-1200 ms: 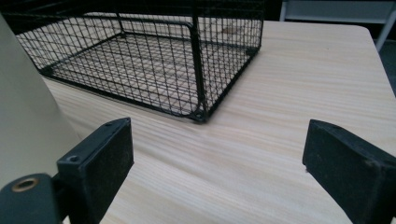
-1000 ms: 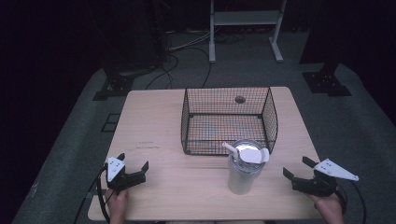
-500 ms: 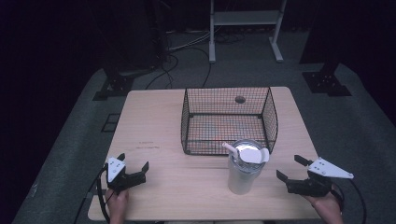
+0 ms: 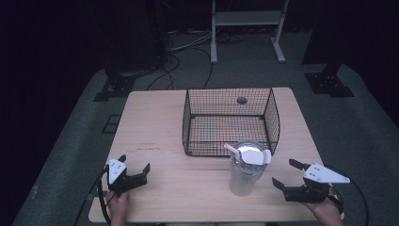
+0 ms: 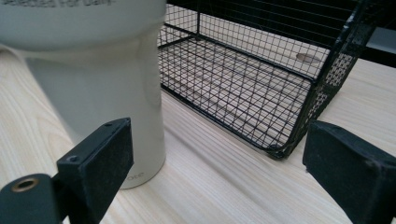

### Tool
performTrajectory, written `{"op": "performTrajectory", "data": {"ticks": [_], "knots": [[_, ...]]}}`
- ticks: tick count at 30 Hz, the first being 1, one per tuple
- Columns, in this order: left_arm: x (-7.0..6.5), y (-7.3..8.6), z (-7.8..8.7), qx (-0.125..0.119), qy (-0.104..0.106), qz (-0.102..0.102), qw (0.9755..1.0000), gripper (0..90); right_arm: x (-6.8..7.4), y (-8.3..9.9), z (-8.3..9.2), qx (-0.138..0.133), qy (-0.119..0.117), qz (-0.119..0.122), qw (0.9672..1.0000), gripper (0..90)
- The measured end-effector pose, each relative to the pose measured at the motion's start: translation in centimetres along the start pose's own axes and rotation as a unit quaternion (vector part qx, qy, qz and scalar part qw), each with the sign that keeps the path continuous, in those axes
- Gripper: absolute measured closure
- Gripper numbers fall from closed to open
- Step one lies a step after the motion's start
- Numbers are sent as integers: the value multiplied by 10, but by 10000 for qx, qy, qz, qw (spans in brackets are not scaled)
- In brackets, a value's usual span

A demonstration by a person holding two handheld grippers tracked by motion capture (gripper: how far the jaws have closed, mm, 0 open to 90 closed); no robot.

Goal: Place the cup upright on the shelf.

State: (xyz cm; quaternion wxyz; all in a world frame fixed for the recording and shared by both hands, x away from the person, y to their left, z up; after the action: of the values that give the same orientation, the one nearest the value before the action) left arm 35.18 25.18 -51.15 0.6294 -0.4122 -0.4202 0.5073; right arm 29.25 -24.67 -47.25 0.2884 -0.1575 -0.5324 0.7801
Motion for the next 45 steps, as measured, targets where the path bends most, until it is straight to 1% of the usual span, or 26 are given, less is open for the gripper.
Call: {"op": "performTrajectory", "data": {"ticks": [4,8,14,17,20,22,26,34,45], "knots": [[0,0,0,0,1,2,10000,0,9,-1,-3,60,-120,113,9998,80],[0,0,0,1,2,0,10000,0,14,-2,-5,53,-184,159,9997,79],[0,0,0,6,-1,-4,10000,0,22,-4,-8,66,-318,182,9993,79],[0,0,0,2,1,-9,10000,0,27,-5,-9,27,-418,195,9989,79],[0,0,0,7,1,-2,10000,0,33,-4,-11,60,-512,213,9984,70],[0,0,0,7,1,-5,10000,0,33,-4,-12,68,-520,217,9984,67],[0,0,0,4,2,-14,10000,0,38,-5,-13,71,-611,244,9978,58],[0,0,0,10,6,-1,10000,0,51,-8,-23,54,-856,289,9959,40],[0,0,0,6,6,-17,10000,0,59,-9,-36,36,-1015,292,9944,37]]}}
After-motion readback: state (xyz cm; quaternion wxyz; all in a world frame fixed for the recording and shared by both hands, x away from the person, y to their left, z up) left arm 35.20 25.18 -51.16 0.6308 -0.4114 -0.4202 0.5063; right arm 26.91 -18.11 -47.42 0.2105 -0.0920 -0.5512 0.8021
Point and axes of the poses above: each handheld gripper's, and its own axes: z roughly backward along the jaws, y roughly out of its underside, x roughly to its left, the point moved 8 cm from there along -z, roughly forward along the jaws, and after that the axes turned 13 degrees about -y, right-handed, at the moved point
